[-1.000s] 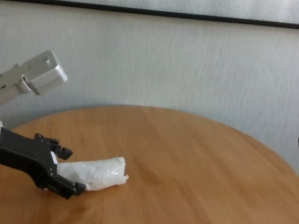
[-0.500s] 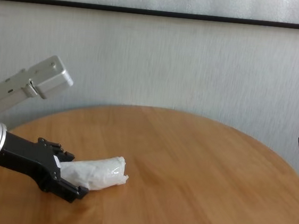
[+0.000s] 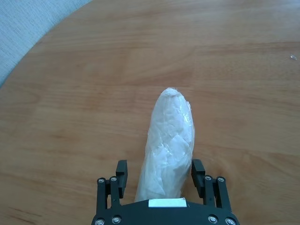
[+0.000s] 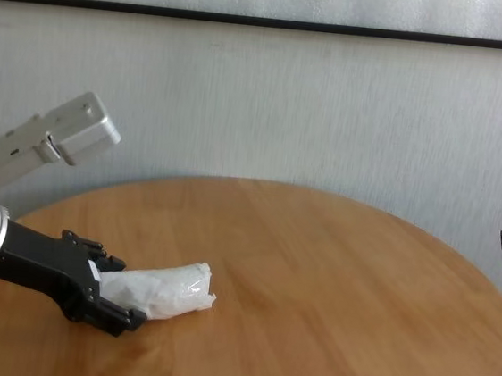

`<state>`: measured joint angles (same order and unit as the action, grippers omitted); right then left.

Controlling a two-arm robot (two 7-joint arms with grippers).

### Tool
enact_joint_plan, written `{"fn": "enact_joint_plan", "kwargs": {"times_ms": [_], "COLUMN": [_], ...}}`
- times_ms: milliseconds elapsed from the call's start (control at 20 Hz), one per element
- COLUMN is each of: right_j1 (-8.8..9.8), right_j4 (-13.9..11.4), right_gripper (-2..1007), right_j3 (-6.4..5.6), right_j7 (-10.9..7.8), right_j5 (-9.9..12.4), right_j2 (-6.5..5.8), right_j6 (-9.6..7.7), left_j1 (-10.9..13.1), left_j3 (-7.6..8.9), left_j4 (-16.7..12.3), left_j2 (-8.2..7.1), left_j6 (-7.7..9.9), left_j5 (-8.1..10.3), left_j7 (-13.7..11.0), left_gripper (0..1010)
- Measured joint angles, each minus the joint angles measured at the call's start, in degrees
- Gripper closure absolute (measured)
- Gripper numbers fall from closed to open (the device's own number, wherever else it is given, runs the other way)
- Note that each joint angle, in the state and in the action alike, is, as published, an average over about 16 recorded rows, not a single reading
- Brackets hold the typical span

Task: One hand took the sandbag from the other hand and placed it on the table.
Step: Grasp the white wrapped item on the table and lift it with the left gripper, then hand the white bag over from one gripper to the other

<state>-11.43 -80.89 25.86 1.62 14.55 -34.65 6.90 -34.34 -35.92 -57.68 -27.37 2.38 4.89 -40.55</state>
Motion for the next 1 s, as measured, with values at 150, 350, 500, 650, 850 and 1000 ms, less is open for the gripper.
{"fn": "enact_joint_plan", "kwargs": {"times_ms": [150, 350, 500, 650, 850, 1000], "right_j1": [0.00, 0.00, 0.00, 0.00, 0.00, 0.00], "right_j4": [0.0, 0.0, 0.0, 0.0, 0.0, 0.0], "right_gripper": [4, 4, 4, 4, 4, 4], "right_j3": [0.00, 0.00, 0.00, 0.00, 0.00, 0.00], "right_j7": [0.00, 0.00, 0.00, 0.00, 0.00, 0.00], "right_j5": [0.0, 0.0, 0.0, 0.0, 0.0, 0.0], "right_j2": [0.00, 0.00, 0.00, 0.00, 0.00, 0.00], "right_j6": [0.00, 0.00, 0.00, 0.00, 0.00, 0.00], "left_j1": [0.0, 0.1, 0.1, 0.4, 1.7, 3.2], "left_j3": [0.00, 0.01, 0.04, 0.29, 1.35, 2.75], "left_j4": [-0.1, -0.1, -0.2, -0.6, -2.0, -3.9], "left_j2": [-0.07, -0.13, -0.15, -0.24, -0.53, -0.89], "left_j6": [-0.07, -0.12, -0.15, -0.21, -0.44, -0.91], "left_j5": [0.03, 0.07, 0.10, 0.27, 1.10, 2.33], "left_j7": [0.0, 0.0, 0.1, 0.4, 1.3, 2.0], "left_gripper": [183, 291, 367, 430, 490, 517]}}
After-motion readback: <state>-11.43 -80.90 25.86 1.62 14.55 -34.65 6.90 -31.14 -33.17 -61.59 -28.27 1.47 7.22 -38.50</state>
